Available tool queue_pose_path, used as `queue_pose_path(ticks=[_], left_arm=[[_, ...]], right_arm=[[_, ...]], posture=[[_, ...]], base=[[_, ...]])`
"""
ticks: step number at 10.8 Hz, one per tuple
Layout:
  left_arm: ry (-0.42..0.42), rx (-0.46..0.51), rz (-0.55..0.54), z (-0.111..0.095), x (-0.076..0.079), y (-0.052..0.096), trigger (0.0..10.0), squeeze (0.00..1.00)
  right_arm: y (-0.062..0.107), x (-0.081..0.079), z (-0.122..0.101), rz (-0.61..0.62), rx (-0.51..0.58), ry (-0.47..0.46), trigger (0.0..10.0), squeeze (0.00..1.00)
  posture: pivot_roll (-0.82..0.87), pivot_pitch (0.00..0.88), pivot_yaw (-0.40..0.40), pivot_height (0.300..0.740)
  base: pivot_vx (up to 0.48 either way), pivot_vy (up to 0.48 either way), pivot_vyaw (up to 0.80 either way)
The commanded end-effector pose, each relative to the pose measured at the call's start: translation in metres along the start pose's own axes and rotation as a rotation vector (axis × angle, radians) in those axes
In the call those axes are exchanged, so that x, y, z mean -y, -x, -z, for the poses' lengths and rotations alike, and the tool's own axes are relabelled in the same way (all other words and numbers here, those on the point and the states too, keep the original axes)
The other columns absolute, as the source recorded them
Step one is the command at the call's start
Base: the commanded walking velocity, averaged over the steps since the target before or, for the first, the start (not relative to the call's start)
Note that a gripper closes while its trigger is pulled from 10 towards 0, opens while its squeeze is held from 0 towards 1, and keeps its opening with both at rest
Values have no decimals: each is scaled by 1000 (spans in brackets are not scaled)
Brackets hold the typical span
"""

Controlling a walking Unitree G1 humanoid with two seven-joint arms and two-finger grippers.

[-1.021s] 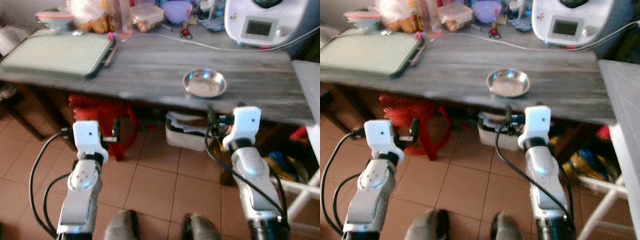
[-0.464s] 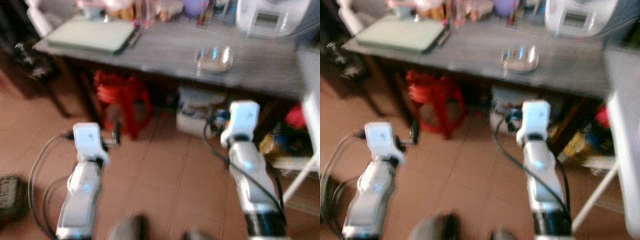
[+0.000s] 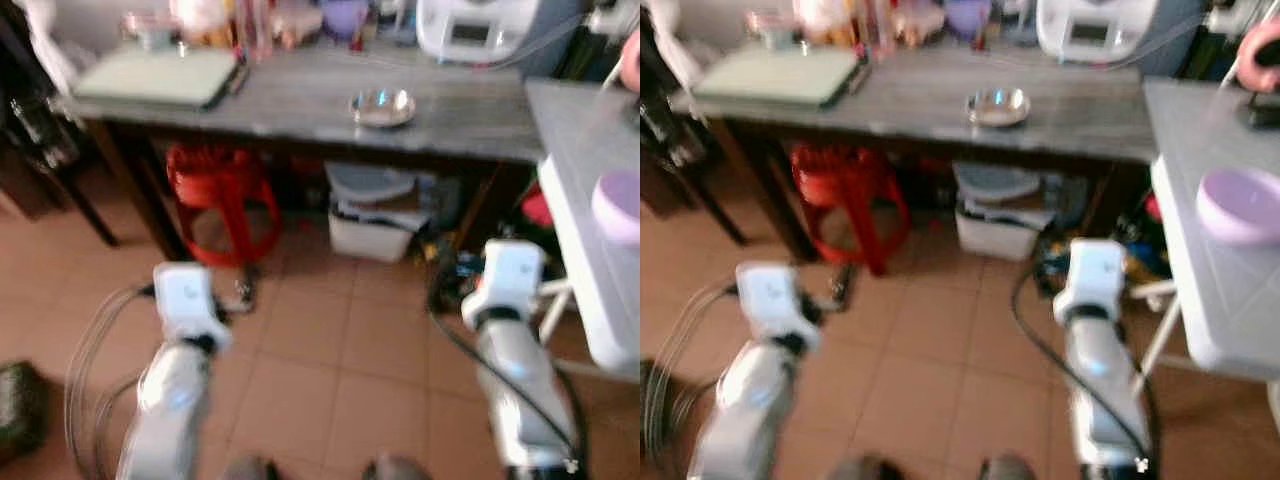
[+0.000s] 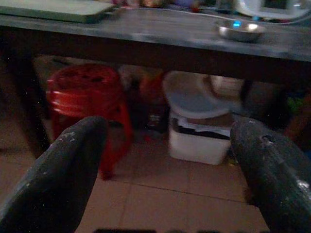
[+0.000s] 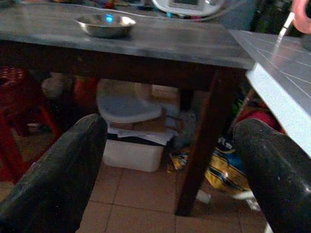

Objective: Setting the table

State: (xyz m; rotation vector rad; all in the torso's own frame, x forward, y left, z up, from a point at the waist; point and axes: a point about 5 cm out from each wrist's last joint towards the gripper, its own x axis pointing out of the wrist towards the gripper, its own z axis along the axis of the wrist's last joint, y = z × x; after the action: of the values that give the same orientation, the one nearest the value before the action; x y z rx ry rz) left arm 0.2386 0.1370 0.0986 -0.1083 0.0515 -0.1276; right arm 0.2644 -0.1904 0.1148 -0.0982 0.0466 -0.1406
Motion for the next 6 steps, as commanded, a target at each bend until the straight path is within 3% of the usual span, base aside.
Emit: queue_pose_path(ticks=[1, 2, 6], left_arm=[[-12, 17, 5, -6, -1, -2, 10000, 0], [-11, 21, 11, -7, -1, -3, 10000, 0], [-5, 22, 45, -10, 0, -7, 10000, 0]], right_arm=[[-5, -4, -9, -16, 28, -18, 10000, 0], [-7, -5, -15, -23, 52, -15, 10000, 0], [-9, -14, -19, -53, 69, -40, 10000, 0]], posture=[[-38, 76, 39, 740], [-39, 74, 41, 740], [-41, 67, 45, 740]], base=[[0, -311, -800], [0, -480, -800], [0, -480, 0]])
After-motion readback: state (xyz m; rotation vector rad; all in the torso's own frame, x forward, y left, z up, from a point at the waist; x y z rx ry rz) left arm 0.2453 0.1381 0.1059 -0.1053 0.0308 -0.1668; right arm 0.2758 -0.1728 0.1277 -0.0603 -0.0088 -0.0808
